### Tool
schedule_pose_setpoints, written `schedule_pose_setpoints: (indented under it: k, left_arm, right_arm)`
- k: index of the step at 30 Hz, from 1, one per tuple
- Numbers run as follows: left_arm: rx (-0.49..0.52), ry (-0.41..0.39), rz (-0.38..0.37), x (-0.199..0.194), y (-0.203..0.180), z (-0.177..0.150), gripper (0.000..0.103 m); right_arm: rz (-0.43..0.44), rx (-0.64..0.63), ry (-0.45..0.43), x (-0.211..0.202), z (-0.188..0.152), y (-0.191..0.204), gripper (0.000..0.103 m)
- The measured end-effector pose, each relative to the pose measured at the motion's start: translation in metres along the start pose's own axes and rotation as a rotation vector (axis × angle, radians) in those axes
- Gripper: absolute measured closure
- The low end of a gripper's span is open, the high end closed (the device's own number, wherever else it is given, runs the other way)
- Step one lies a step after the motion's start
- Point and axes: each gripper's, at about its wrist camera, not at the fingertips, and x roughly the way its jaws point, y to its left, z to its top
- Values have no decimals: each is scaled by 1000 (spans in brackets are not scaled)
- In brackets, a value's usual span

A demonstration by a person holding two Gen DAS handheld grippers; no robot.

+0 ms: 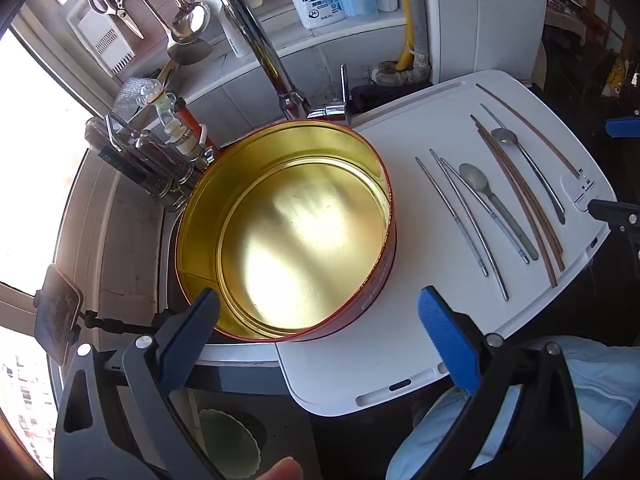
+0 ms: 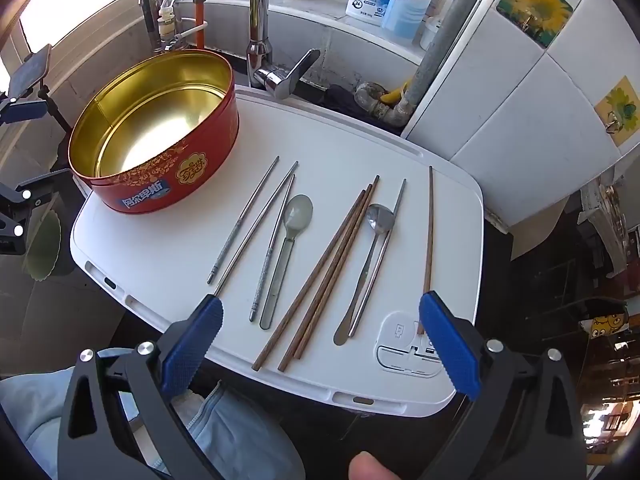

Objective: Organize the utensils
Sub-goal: 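Move both grippers toward the utensils lying on the white board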

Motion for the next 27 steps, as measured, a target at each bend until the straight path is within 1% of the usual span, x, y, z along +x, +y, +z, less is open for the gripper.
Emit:
schedule_pose_setpoints:
  k: [9,13,17,21,22,24,25,27]
  left_arm:
    - [15,-4,-13,1,-2,-1,6]
    - [20,-5,-20,3,-2,-1,6]
    - [28,-6,-27,4,0,-2,6]
    - [27,-11,-32,4,1,-4,6]
    - [26,-12,-35,4,3,-5,6]
    - [21,-12,-40,4,4,-6,6]
    - [18,-10,-41,4,4,-7,6]
    - [12,-4,-48,6,6,-9,6]
  right_arm:
    - [3,10,7,-1,-4,4,4]
    - [-5,21,16,-2,-5,-1,4]
    - [-18,26,22,0,-8,-1,4]
    - [-58,7,56,1,-7,2,4]
    - [-46,12,47,0,-8,2,4]
    - [-52,10,42,-1,-7,4,4]
    - [-31,13,48,0,-7,5,4]
    - [-36,9,40,-1,-6,7,4]
